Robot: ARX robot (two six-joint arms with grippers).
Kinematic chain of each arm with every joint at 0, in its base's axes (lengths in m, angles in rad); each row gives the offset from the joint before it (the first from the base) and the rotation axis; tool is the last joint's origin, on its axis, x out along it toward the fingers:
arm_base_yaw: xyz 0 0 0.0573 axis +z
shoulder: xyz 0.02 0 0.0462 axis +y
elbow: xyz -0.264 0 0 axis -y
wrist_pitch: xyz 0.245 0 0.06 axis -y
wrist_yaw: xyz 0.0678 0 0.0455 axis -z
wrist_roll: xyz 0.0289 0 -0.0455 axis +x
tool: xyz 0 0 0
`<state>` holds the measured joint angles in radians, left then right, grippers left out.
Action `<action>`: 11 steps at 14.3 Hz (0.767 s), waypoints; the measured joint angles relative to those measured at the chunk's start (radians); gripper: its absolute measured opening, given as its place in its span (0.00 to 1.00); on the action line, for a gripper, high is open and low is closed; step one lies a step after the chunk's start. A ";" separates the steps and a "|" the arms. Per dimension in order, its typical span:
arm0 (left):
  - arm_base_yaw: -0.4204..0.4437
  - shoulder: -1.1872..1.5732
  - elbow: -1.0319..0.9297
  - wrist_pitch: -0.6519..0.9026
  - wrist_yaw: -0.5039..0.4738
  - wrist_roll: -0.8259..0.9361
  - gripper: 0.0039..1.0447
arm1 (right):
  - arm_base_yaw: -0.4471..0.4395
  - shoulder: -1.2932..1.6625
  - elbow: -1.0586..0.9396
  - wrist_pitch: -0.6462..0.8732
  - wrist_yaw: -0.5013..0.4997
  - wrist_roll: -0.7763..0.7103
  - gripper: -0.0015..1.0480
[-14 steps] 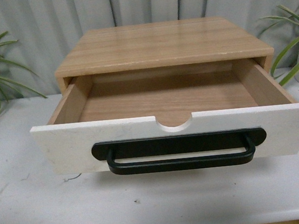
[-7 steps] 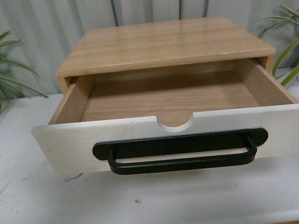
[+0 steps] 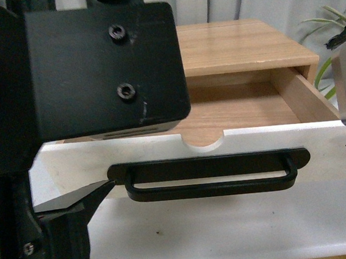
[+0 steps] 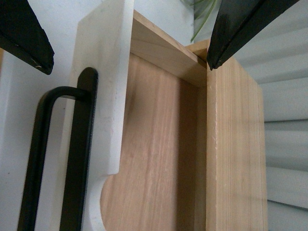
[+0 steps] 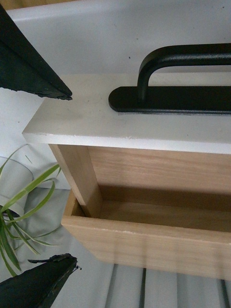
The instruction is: Close drawer sideways
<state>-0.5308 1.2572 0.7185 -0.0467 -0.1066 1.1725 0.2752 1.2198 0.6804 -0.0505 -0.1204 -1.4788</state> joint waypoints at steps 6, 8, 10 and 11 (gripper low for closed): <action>0.033 0.101 0.000 0.113 -0.033 0.014 0.94 | -0.009 0.087 0.040 0.016 0.000 0.012 0.94; 0.039 0.136 0.002 0.149 -0.051 0.017 0.94 | -0.014 0.107 0.060 0.016 0.004 0.012 0.94; 0.044 0.169 0.002 0.180 -0.058 0.021 0.94 | -0.022 0.129 0.077 0.027 0.008 0.014 0.94; 0.043 0.189 0.002 0.208 -0.066 0.026 0.94 | -0.022 0.145 0.089 0.034 0.013 0.014 0.94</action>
<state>-0.4873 1.4460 0.7208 0.1616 -0.1730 1.1988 0.2531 1.3643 0.7696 -0.0170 -0.1070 -1.4647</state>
